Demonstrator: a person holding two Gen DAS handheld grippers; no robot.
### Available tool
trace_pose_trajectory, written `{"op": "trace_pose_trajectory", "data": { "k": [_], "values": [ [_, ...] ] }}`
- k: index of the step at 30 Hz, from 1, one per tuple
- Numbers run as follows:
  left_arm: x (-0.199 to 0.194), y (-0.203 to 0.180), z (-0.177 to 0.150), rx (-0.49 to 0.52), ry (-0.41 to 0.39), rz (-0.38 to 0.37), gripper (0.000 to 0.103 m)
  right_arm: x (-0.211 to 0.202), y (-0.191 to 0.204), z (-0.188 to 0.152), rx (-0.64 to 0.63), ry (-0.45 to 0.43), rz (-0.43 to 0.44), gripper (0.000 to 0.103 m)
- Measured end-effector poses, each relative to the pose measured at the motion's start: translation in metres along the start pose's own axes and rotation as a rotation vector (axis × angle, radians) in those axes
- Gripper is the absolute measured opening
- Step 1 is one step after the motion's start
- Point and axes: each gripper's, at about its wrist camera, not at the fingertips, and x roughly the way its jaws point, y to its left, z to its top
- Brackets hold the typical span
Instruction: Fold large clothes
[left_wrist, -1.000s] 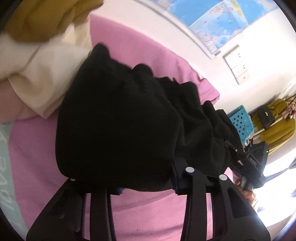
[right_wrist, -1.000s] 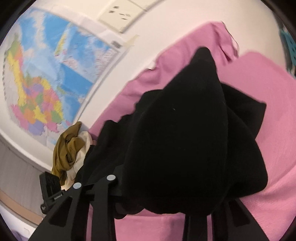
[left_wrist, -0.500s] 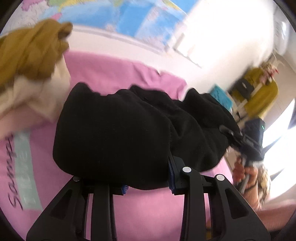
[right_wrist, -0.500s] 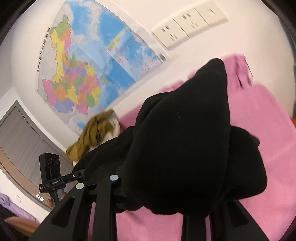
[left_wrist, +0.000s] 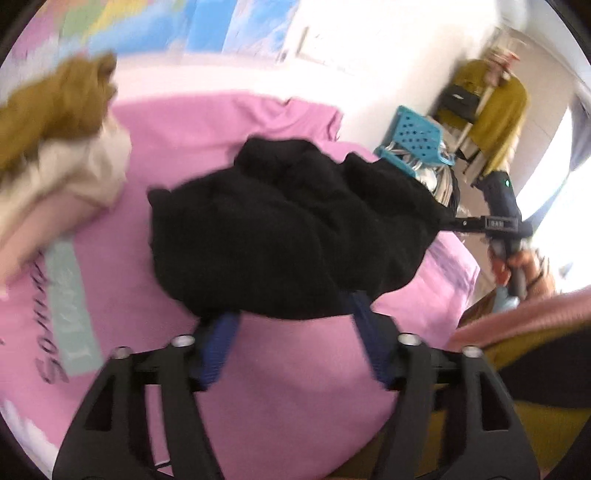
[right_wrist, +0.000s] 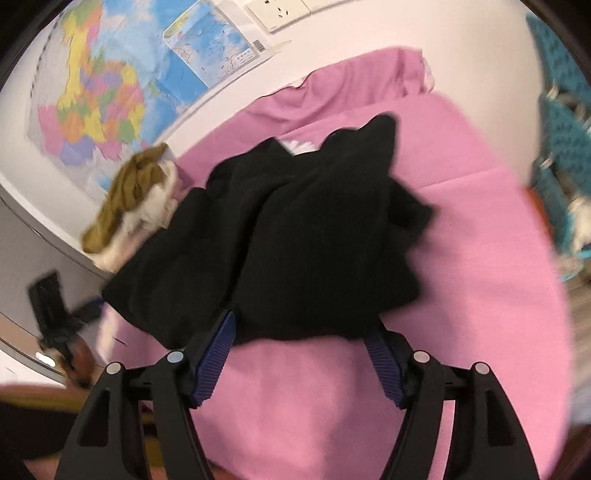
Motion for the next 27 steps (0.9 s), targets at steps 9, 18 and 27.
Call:
{"op": "trace_pose_trajectory", "data": {
  "k": [9,18,27],
  "values": [
    [-0.004,0.036,0.034,-0.048,-0.108,0.136,0.092,-0.021,0.014,0.034,-0.133,-0.202,-0.071,0.09],
    [0.071,0.076,0.047,-0.17,0.059,0.119,0.08,0.085,0.071,0.07,-0.334,-0.053,-0.103,0.084],
    [0.053,0.078,0.06,-0.216,-0.002,0.166,0.014,0.085,0.082,0.077,-0.396,-0.067,-0.116,0.009]
  ]
}}
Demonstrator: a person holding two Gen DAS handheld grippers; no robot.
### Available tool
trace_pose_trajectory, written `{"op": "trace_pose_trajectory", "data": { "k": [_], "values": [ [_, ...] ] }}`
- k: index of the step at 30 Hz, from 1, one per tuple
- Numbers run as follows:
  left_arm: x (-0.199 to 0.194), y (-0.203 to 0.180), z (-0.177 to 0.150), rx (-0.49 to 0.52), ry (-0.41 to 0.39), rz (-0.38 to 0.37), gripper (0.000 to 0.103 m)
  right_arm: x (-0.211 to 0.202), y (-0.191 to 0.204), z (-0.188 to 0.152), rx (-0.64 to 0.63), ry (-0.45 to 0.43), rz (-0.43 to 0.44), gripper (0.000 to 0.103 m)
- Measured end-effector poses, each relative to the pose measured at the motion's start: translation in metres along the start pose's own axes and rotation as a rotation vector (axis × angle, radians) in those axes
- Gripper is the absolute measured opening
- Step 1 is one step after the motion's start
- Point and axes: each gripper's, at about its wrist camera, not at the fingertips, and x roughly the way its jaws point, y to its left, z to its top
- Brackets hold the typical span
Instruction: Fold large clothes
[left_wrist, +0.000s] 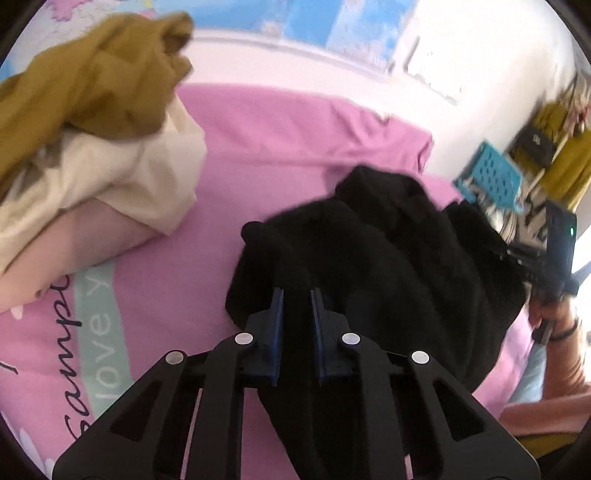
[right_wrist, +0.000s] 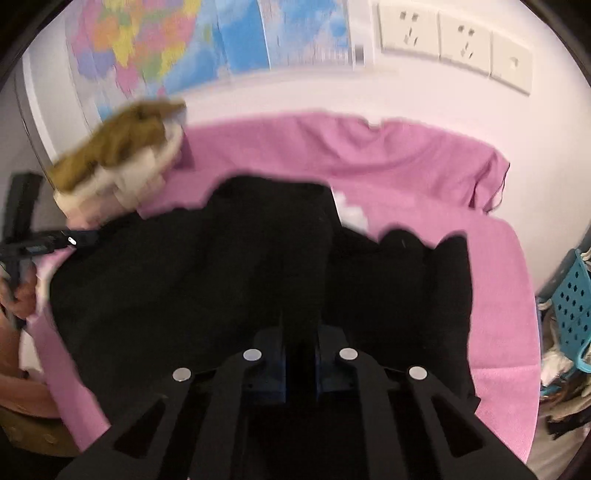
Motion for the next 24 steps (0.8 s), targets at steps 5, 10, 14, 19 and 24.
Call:
{"op": "trace_pose_trajectory", "data": {
  "k": [5,10,14,19,24],
  "values": [
    [-0.045,-0.014,0.022,0.022,-0.147,-0.046,0.013,-0.051,0.009,0.031,-0.021,-0.2,-0.022,0.009],
    [-0.059,-0.02,0.042,0.032,-0.263,-0.006,0.013,-0.041,-0.01,0.054,0.036,-0.298,-0.029,0.009],
    [-0.01,0.008,0.042,-0.042,-0.155,0.122,0.014,0.026,-0.012,0.051,0.006,-0.104,-0.086,0.036],
    [0.027,0.018,0.024,-0.033,-0.026,0.194,0.023,0.058,-0.022,0.032,0.053,0.071,-0.088,0.063],
    [-0.006,0.008,0.022,-0.011,-0.116,0.18,0.068,-0.003,-0.047,0.027,0.147,-0.087,-0.018,0.08]
  ]
}}
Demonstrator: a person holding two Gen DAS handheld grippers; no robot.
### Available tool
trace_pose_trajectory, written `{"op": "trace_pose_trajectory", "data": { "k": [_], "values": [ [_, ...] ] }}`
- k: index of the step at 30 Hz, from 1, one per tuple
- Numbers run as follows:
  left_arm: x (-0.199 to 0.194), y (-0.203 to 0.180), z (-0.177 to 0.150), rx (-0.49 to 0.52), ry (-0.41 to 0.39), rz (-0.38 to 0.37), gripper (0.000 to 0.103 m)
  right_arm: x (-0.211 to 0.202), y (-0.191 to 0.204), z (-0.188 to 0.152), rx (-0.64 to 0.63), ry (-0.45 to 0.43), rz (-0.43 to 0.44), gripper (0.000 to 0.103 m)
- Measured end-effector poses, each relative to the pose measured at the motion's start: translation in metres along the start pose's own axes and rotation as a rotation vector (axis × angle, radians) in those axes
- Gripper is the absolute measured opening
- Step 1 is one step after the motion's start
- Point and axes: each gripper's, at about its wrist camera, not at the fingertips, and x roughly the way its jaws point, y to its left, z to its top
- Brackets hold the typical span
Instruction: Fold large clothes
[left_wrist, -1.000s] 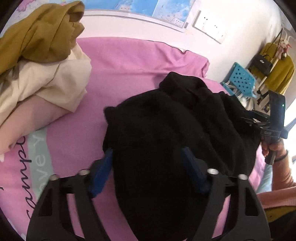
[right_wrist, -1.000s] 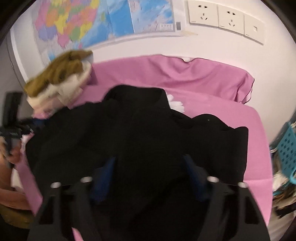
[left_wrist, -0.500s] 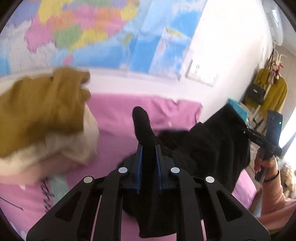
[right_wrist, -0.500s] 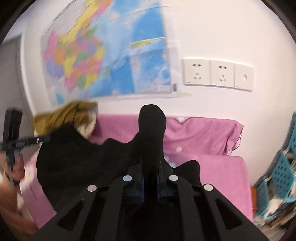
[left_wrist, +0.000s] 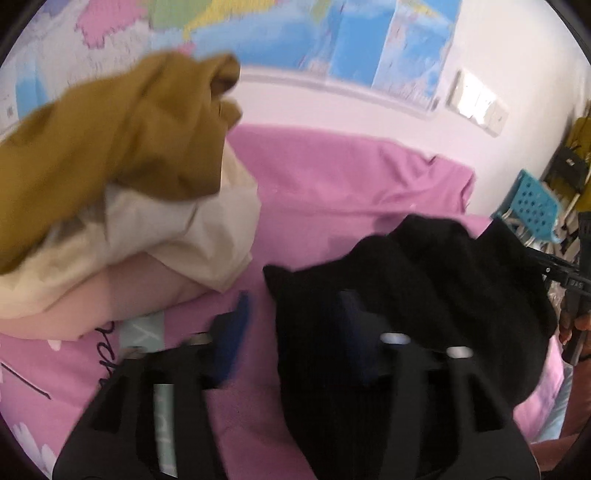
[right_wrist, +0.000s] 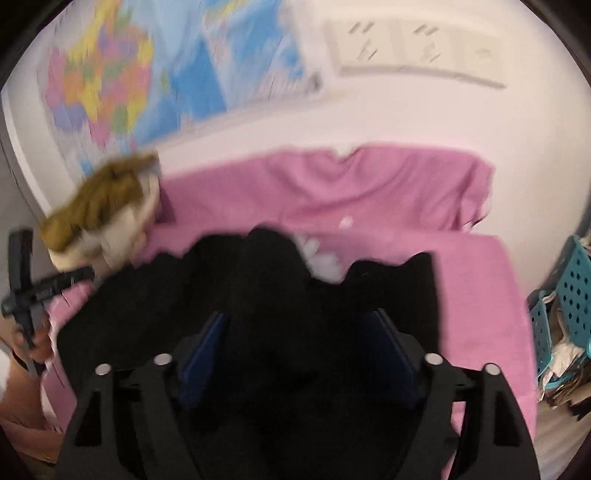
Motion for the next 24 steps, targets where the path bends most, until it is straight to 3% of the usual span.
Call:
{"op": "trace_pose_trajectory", "data": {
  "k": [3,5,8,10,11,12,14,17,20,23,24],
  "values": [
    [-0.016,-0.019,0.001,0.077,-0.044,-0.015,0.073,-0.024,-0.024,-0.004,0.075,-0.039,0.0,0.084],
    [-0.017,-0.033,-0.002,0.117,-0.045,-0.047,0.075,-0.021,-0.04,-0.008,0.106,-0.01,-0.055,0.084],
    [-0.004,-0.062,-0.012,0.18,-0.007,-0.119,0.075,0.0,-0.053,-0.015,0.146,0.068,-0.014,0.083],
    [0.013,-0.077,-0.019,0.22,0.027,-0.121,0.075,0.019,-0.053,-0.02,0.13,0.131,-0.026,0.052],
    [0.023,-0.084,-0.022,0.236,0.055,-0.124,0.074,0.025,-0.052,-0.022,0.128,0.154,-0.029,0.017],
    [0.033,-0.089,-0.025,0.246,0.078,-0.112,0.066,0.03,-0.053,-0.023,0.129,0.159,-0.027,0.008],
    [0.046,-0.094,-0.025,0.248,0.105,-0.095,0.055,0.024,-0.055,-0.021,0.13,0.123,-0.046,0.005],
    [0.059,-0.085,-0.024,0.209,0.129,-0.057,0.044,0.002,-0.088,-0.022,0.28,0.036,-0.041,0.005],
    [0.067,-0.077,-0.023,0.165,0.146,-0.061,0.043,0.014,-0.095,-0.034,0.298,0.09,-0.06,0.005],
    [0.072,-0.077,-0.024,0.161,0.147,-0.021,0.043,0.029,-0.085,-0.037,0.274,0.136,-0.091,0.014],
    [0.073,-0.077,-0.024,0.156,0.146,-0.016,0.043,0.024,-0.086,-0.035,0.298,0.122,-0.083,0.026]
  ]
}}
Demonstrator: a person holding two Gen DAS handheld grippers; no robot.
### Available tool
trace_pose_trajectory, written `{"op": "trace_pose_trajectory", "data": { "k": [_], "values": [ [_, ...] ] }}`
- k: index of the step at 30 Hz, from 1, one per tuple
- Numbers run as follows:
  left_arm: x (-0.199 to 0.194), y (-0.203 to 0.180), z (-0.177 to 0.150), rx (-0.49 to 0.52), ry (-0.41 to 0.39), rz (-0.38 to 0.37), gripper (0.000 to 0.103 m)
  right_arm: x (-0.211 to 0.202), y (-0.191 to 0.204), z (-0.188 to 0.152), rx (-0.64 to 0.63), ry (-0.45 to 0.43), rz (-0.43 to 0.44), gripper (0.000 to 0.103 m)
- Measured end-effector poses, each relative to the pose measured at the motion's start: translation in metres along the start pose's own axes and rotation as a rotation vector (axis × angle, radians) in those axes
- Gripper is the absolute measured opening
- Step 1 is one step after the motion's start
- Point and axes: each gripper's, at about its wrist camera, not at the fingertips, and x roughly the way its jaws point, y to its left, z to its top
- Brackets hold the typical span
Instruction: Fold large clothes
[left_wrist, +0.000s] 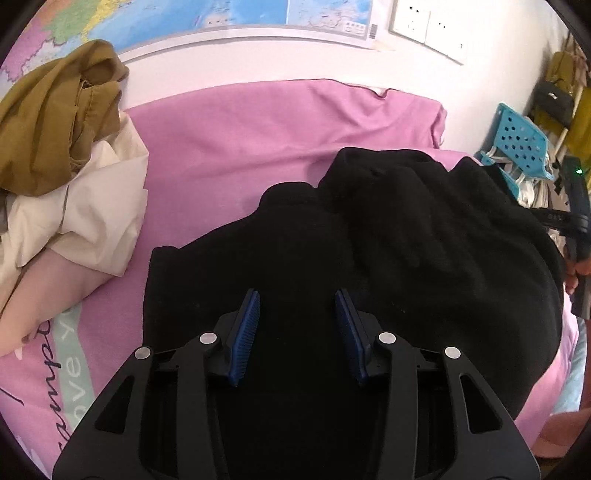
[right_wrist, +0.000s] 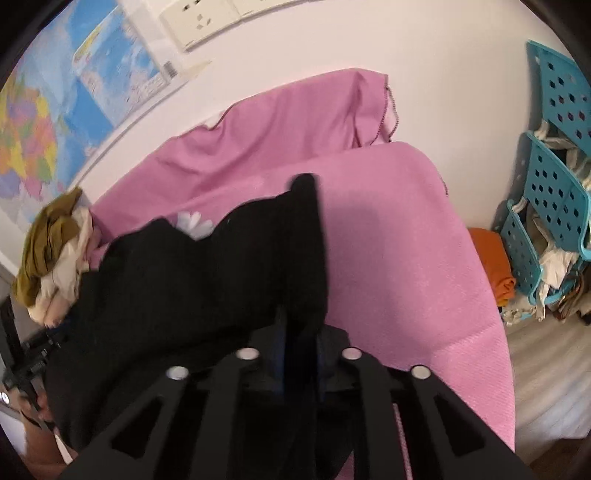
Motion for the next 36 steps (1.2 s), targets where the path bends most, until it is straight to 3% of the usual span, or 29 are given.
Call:
{"op": "trace_pose_trajectory", "data": {
  "k": [1,2,3,5,9,13,21,26,29,34,36],
  "values": [
    [-0.002,0.001,0.0,-0.004,-0.006,0.001,0.043,-0.006,-0.004,0.001,0.02,-0.018,0.003,0.037],
    [-0.005,0.001,-0.001,-0.004,-0.018,0.001,0.043,-0.018,-0.006,0.0,0.035,-0.053,-0.005,0.055],
    [-0.008,0.001,-0.002,-0.006,-0.028,0.002,0.046,-0.03,-0.004,-0.001,0.031,-0.092,0.0,0.059],
    [-0.016,0.003,-0.004,-0.015,-0.048,0.009,0.056,-0.049,0.006,-0.002,-0.011,-0.134,0.027,0.059],
    [-0.036,0.009,-0.007,-0.049,-0.096,-0.037,0.061,-0.067,0.053,-0.015,-0.178,-0.164,0.115,0.059],
    [-0.041,-0.002,-0.008,-0.027,-0.113,-0.008,0.063,-0.053,0.095,-0.026,-0.297,-0.12,0.19,0.059],
    [-0.034,-0.016,-0.014,-0.026,-0.101,-0.014,0.068,-0.006,0.104,-0.035,-0.301,-0.034,0.145,0.059],
    [-0.024,-0.012,-0.017,-0.034,-0.088,0.02,0.07,0.006,0.099,-0.038,-0.288,-0.033,0.13,0.057],
    [-0.019,-0.004,-0.019,-0.071,-0.062,0.001,0.072,0.004,0.101,-0.038,-0.285,-0.022,0.122,0.057],
    [-0.043,0.01,-0.03,-0.099,-0.116,-0.027,0.079,-0.024,0.087,-0.036,-0.186,-0.037,0.226,0.062],
    [-0.054,0.019,-0.037,-0.12,-0.125,-0.051,0.079,-0.039,0.081,-0.038,-0.158,-0.052,0.251,0.069]
  ]
}}
